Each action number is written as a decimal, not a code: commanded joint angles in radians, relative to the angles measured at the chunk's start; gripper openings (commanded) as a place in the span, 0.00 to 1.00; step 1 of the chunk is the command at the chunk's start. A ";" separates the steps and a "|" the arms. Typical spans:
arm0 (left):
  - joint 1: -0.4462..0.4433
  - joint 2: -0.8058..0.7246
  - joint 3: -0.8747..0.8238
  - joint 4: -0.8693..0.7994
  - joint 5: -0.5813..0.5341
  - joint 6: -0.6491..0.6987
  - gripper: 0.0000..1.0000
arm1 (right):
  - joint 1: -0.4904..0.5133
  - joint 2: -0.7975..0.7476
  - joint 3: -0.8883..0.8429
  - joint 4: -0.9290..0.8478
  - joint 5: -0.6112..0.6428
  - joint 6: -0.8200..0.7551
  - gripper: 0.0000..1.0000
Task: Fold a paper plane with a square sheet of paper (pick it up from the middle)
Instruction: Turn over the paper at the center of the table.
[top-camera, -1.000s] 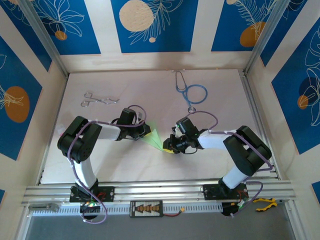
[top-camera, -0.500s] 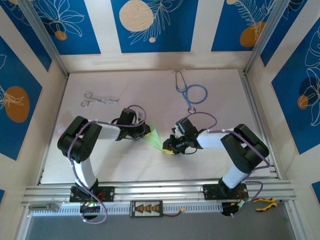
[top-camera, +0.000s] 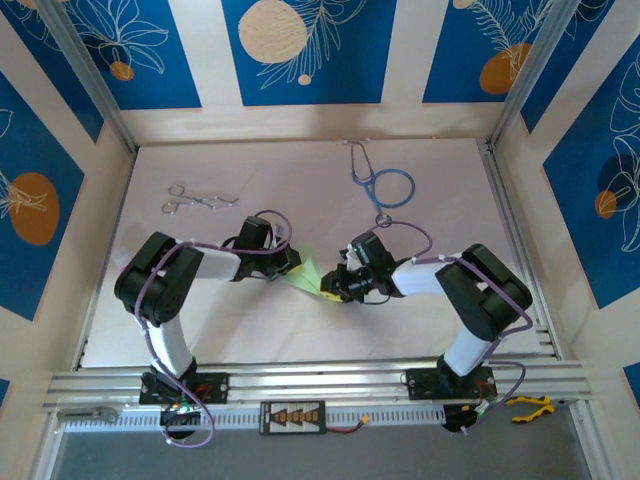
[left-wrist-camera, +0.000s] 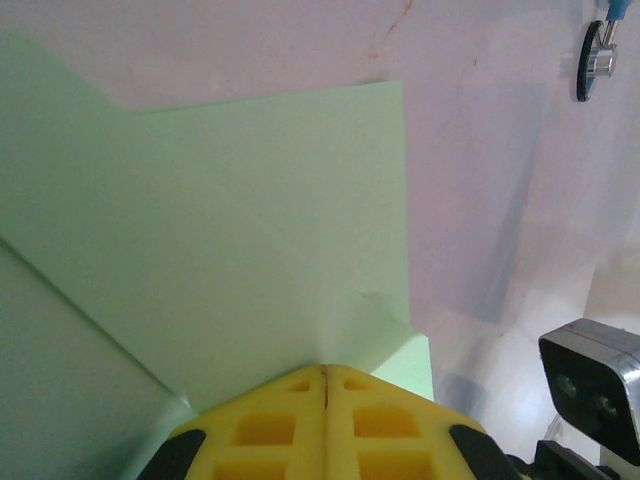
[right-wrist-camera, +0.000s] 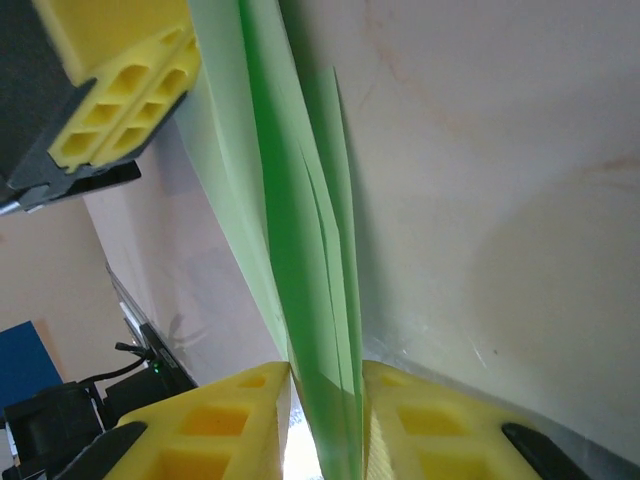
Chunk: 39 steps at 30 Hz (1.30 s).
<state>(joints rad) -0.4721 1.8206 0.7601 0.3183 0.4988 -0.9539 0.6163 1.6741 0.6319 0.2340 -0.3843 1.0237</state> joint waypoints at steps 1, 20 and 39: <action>0.014 -0.007 -0.030 -0.055 -0.017 -0.006 0.03 | -0.015 0.023 0.007 0.055 -0.043 -0.004 0.24; 0.016 -0.307 -0.008 -0.205 -0.157 0.035 0.26 | -0.014 -0.162 -0.009 -0.076 0.077 -0.225 0.05; 0.021 -0.607 -0.033 -0.416 -0.463 0.092 0.31 | 0.225 -0.537 0.011 -0.409 1.067 -0.858 0.02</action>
<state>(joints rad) -0.4618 1.2335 0.7425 -0.0715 0.0765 -0.8806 0.8177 1.1461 0.6281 -0.1253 0.4870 0.2584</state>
